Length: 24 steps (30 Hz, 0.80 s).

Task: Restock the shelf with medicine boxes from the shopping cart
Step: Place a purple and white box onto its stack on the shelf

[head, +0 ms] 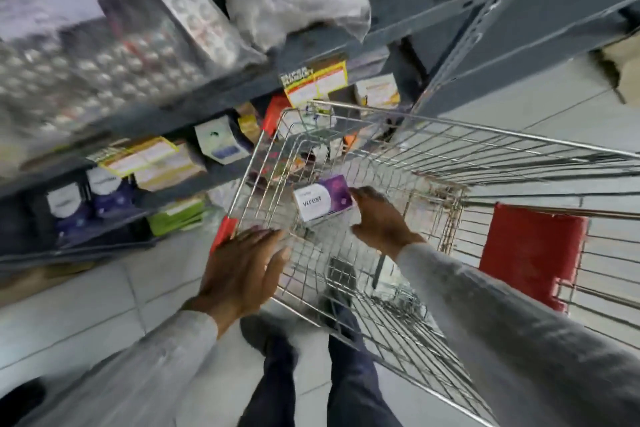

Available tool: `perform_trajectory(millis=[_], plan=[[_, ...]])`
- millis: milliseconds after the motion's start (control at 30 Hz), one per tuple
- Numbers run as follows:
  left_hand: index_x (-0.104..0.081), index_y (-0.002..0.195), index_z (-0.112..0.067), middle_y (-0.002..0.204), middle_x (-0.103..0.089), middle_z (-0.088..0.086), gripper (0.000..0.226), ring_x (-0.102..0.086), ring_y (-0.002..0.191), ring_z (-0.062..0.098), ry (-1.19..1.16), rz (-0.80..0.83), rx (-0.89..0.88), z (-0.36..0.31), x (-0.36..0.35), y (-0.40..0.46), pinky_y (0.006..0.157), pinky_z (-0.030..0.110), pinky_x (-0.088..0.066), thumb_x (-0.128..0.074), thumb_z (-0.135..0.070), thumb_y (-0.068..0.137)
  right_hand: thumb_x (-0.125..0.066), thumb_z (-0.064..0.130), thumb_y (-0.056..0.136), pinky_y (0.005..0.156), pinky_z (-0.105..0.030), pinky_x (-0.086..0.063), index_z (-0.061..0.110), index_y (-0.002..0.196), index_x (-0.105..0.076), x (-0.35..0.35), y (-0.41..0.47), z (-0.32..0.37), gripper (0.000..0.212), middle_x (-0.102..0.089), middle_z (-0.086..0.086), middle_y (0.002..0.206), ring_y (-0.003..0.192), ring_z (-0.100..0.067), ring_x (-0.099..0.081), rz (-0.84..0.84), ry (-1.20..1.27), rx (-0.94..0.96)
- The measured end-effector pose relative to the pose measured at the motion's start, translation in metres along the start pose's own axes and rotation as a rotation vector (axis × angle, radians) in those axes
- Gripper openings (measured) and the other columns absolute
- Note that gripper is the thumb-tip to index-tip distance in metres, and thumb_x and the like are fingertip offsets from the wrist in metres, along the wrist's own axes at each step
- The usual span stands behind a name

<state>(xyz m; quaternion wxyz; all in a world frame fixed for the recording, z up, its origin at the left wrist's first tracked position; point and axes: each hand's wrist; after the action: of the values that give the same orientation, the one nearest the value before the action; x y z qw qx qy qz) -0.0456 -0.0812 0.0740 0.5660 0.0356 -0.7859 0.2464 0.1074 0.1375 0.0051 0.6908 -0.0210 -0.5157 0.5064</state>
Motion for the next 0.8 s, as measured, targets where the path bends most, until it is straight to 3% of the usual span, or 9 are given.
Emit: perform_trajectory(millis=[67,133,200,300,367,633,800], plan=[[-0.070,0.130,-0.017,0.127,-0.075,0.005,0.050,-0.068,0.122,0.024,0.003,0.021,0.013,0.005,-0.001,0.001,0.120,0.021,0.000,-0.044,-0.042,0.096,-0.072,0.002,0.076,0.109,-0.046,-0.048,0.019,0.158,-0.027,-0.010,0.029,-0.007,0.095,-0.034,-0.008,0.163,0.146,-0.034,-0.037,-0.011,-0.114,0.077],[-0.065,0.137,-0.019,0.135,-0.070,0.003,0.054,-0.061,0.131,0.022,-0.020,0.045,0.028,0.008,-0.003,0.001,0.119,0.021,-0.008,-0.039,-0.046,0.098,-0.073,0.000,0.076,0.114,-0.048,-0.040,0.021,0.162,-0.016,-0.020,0.056,-0.013,0.105,-0.019,-0.006,0.170,0.154,-0.034,-0.022,-0.012,-0.215,0.150],[-0.064,0.139,-0.019,0.138,-0.068,0.002,0.056,-0.058,0.134,0.021,-0.028,0.036,0.024,0.010,-0.006,0.003,0.115,0.025,-0.018,-0.038,-0.047,0.099,-0.075,-0.001,0.077,0.118,-0.047,-0.034,0.020,0.162,-0.012,-0.033,0.078,-0.017,0.108,-0.017,-0.008,0.170,0.155,-0.035,-0.018,0.003,-0.271,0.224],[-0.064,0.138,-0.019,0.138,-0.068,0.002,0.055,-0.058,0.135,0.021,-0.045,0.020,0.024,0.012,-0.006,0.004,0.114,0.030,-0.033,-0.040,-0.046,0.097,-0.074,0.002,0.078,0.101,-0.049,-0.055,0.019,0.155,-0.028,-0.043,0.092,-0.019,0.092,-0.042,-0.008,0.153,0.137,-0.034,-0.045,-0.008,-0.204,0.243],[-0.065,0.138,-0.018,0.137,-0.069,0.003,0.055,-0.058,0.134,0.022,-0.062,0.030,0.029,0.012,0.003,0.000,0.111,0.037,-0.045,-0.040,-0.045,0.097,-0.077,0.005,0.075,0.088,-0.046,-0.061,0.019,0.147,-0.037,-0.041,0.083,-0.012,0.084,-0.052,-0.005,0.136,0.118,-0.030,-0.057,-0.044,-0.168,0.250],[-0.055,0.146,-0.021,0.147,-0.061,0.001,0.052,-0.055,0.137,0.017,-0.174,0.013,0.044,-0.001,0.020,-0.002,0.117,0.039,-0.037,-0.039,-0.044,0.102,-0.089,0.036,0.064,0.098,-0.034,-0.054,0.025,0.146,-0.042,0.040,-0.006,0.013,0.095,-0.057,0.004,0.126,0.108,-0.014,-0.056,-0.044,0.137,0.141],[-0.061,0.142,-0.024,0.143,-0.065,-0.001,0.044,-0.061,0.127,0.018,-0.386,-0.284,0.053,-0.010,0.103,-0.022,0.104,0.032,-0.050,-0.046,-0.028,0.101,-0.093,0.044,0.057,0.096,-0.038,-0.058,0.034,0.145,-0.047,0.142,-0.086,0.066,0.099,-0.059,0.007,0.131,0.112,-0.014,-0.061,-0.160,0.206,0.210]])
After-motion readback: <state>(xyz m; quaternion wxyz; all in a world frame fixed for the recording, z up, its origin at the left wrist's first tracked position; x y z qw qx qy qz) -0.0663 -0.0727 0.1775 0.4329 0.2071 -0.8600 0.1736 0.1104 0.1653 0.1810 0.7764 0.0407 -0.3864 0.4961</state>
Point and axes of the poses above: each hand's wrist, its own y-axis towards the middle knuckle, its own x-axis out of the back of the hand, z = x × y
